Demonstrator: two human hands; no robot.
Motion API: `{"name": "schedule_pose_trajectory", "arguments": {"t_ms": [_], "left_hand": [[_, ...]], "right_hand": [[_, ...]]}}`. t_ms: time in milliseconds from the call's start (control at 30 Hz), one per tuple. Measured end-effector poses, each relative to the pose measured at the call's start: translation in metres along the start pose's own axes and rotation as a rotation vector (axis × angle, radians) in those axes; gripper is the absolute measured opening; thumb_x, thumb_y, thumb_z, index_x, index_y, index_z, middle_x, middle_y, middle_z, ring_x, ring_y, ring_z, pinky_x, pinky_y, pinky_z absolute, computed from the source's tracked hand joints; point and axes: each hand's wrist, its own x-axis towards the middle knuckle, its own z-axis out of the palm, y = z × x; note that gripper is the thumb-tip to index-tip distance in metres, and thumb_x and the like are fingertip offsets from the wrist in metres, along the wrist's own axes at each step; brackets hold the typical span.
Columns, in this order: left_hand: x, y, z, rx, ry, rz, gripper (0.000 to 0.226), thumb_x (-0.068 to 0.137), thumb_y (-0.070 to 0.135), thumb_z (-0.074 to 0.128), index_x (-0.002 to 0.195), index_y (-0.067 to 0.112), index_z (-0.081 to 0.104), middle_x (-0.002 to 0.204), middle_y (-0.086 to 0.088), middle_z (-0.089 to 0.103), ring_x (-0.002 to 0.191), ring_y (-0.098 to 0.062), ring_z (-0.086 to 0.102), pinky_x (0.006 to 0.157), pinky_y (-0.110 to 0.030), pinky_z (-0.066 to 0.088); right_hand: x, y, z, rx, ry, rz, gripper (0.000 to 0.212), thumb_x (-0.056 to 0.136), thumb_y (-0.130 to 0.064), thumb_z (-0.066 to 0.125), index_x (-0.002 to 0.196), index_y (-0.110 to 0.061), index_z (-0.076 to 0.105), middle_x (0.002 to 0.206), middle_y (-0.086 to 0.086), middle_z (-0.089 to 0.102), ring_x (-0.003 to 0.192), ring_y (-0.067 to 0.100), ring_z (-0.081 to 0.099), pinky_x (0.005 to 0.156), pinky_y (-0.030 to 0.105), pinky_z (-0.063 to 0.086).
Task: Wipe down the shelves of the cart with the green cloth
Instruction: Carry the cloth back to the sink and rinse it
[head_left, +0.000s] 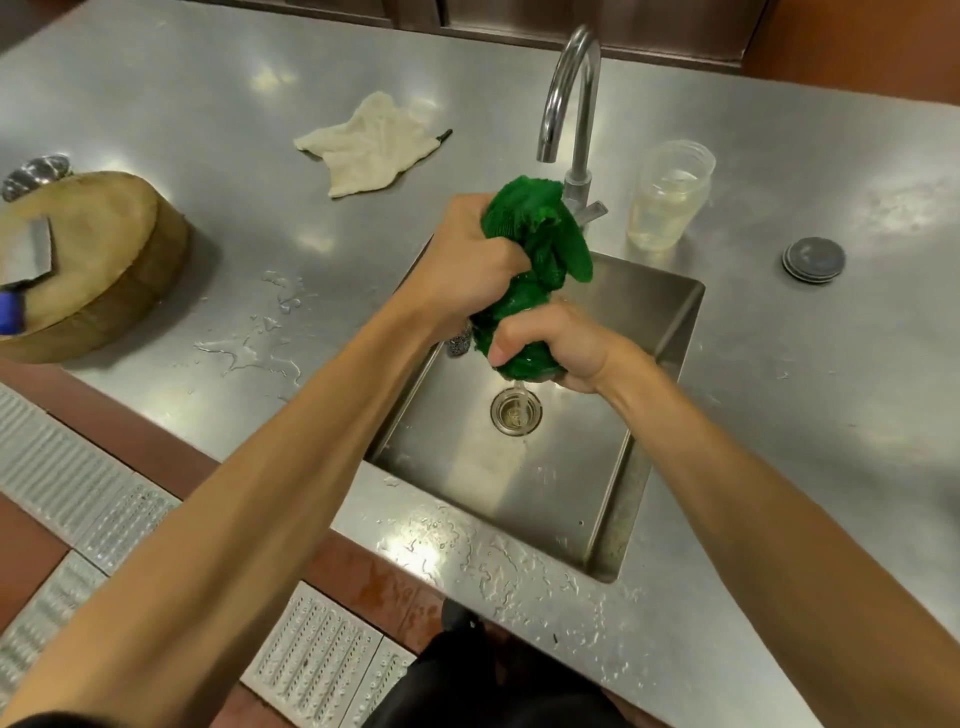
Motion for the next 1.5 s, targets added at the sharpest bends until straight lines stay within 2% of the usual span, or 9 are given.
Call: {"name": "schedule_pose_trajectory", "arguments": {"t_ms": [67,233,500,667,833,1000,1133,1367,1500], "left_hand": [[0.000,-0.008,-0.003,-0.033,-0.019,-0.023,0.007,0.071,-0.014,0.055,0.070,-0.007,0.054,0.068,-0.016,0.049,0.065,-0.024,0.050,0.059,-0.037,0.041],[0.000,-0.024,-0.007,-0.045,0.048,-0.088,0.034,0.071,-0.003,0.066,0.102,-0.014,0.060,0.086,-0.024,0.063,0.077,-0.029,0.064,0.069,-0.044,0.055],[-0.013,-0.067,-0.031,-0.371,0.132,-0.255,0.062,0.064,0.034,0.093,0.116,0.013,0.064,0.109,-0.007,0.075,0.101,-0.025,0.073,0.088,-0.052,0.059],[-0.028,-0.094,-0.048,-0.288,0.175,-0.364,0.144,0.045,0.036,0.097,0.157,0.026,0.007,0.135,-0.001,0.050,0.119,-0.024,0.062,0.081,-0.039,0.061],[-0.038,-0.104,-0.050,0.112,-0.145,-0.433,0.077,0.052,0.062,0.089,0.119,0.033,0.065,0.113,0.008,0.072,0.105,-0.015,0.070,0.089,-0.039,0.060],[-0.039,-0.092,-0.027,0.316,-0.243,-0.314,0.083,0.069,0.062,0.080,0.140,0.028,0.053,0.141,0.006,0.053,0.130,-0.013,0.049,0.111,-0.034,0.040],[-0.049,-0.073,-0.011,0.392,-0.337,-0.082,0.060,0.080,0.061,0.071,0.132,0.035,0.057,0.124,0.022,0.058,0.122,0.009,0.043,0.111,-0.028,0.037],[-0.076,-0.050,0.011,0.660,-0.421,-0.222,0.091,0.067,0.095,0.024,0.132,0.037,0.050,0.133,-0.013,0.048,0.129,-0.033,0.044,0.095,-0.042,0.039],[-0.093,-0.043,0.027,0.846,-0.158,0.041,0.080,0.067,0.088,0.049,0.119,0.028,0.059,0.143,-0.016,0.039,0.126,-0.035,0.049,0.094,-0.042,0.046]], "right_hand": [[0.002,0.000,-0.001,-0.080,-0.023,0.004,0.014,0.047,-0.019,0.077,0.059,-0.021,0.069,0.060,-0.001,0.063,0.055,0.011,0.060,0.047,0.025,0.045],[-0.002,0.007,-0.004,-0.246,0.032,0.078,0.049,0.063,-0.043,0.088,0.105,-0.025,0.072,0.105,0.001,0.075,0.101,0.013,0.070,0.093,0.038,0.056],[-0.025,0.031,-0.017,-0.280,0.533,-0.004,0.061,0.057,-0.041,0.092,0.107,-0.025,0.062,0.104,-0.007,0.073,0.096,0.006,0.070,0.085,0.034,0.059],[-0.033,0.033,-0.027,-0.210,0.756,-0.065,0.045,0.066,-0.064,0.078,0.095,-0.032,0.067,0.093,-0.015,0.075,0.087,0.004,0.072,0.068,0.017,0.057],[-0.037,0.019,-0.031,0.032,0.794,0.021,0.055,0.070,-0.082,0.059,0.097,-0.036,0.075,0.104,-0.006,0.075,0.101,0.012,0.071,0.096,0.040,0.053],[-0.047,0.007,-0.013,0.245,0.718,0.040,0.073,0.078,-0.071,0.058,0.126,-0.016,0.062,0.118,0.007,0.071,0.109,0.026,0.068,0.101,0.051,0.049],[-0.062,-0.002,-0.003,0.349,0.696,0.005,0.077,0.078,-0.065,0.059,0.133,-0.011,0.056,0.125,0.011,0.067,0.113,0.028,0.066,0.101,0.051,0.048],[-0.094,0.000,0.013,0.307,0.788,-0.084,0.065,0.072,-0.041,0.081,0.123,-0.006,0.061,0.114,0.010,0.072,0.107,0.025,0.069,0.088,0.040,0.058],[-0.109,0.012,0.029,0.254,0.906,-0.093,0.049,0.076,-0.032,0.081,0.117,-0.007,0.066,0.110,0.010,0.073,0.103,0.025,0.071,0.088,0.044,0.058]]}}
